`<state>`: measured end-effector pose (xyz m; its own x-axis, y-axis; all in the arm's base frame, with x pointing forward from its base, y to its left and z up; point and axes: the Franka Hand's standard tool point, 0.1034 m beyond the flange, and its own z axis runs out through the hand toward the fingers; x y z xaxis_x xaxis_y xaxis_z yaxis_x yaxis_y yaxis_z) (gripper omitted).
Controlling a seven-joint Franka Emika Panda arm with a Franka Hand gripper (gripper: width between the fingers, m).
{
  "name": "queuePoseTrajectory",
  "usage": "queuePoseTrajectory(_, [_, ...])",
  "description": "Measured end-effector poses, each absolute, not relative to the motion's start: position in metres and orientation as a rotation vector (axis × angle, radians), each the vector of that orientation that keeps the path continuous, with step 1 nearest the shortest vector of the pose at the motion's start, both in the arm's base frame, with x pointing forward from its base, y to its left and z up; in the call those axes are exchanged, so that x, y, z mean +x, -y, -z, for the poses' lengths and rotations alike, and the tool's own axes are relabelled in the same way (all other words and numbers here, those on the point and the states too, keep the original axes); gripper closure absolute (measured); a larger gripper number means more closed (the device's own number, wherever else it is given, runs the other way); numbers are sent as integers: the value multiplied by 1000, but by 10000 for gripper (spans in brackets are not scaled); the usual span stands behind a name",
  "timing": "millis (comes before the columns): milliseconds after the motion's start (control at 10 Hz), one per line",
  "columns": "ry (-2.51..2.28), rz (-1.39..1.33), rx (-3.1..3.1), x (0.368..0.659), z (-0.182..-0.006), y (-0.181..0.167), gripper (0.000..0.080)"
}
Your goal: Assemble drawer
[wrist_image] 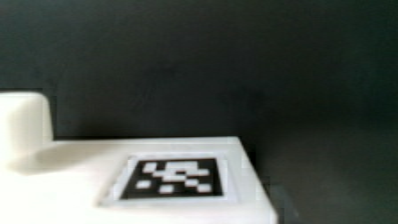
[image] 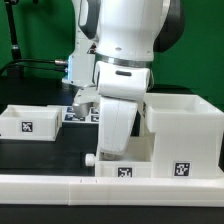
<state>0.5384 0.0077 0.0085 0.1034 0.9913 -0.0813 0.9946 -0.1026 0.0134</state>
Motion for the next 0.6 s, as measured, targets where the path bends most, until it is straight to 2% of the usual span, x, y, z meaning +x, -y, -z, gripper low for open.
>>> queuePoseTrajectory(600, [-2107, 83, 2236, 539, -8, -9, 755])
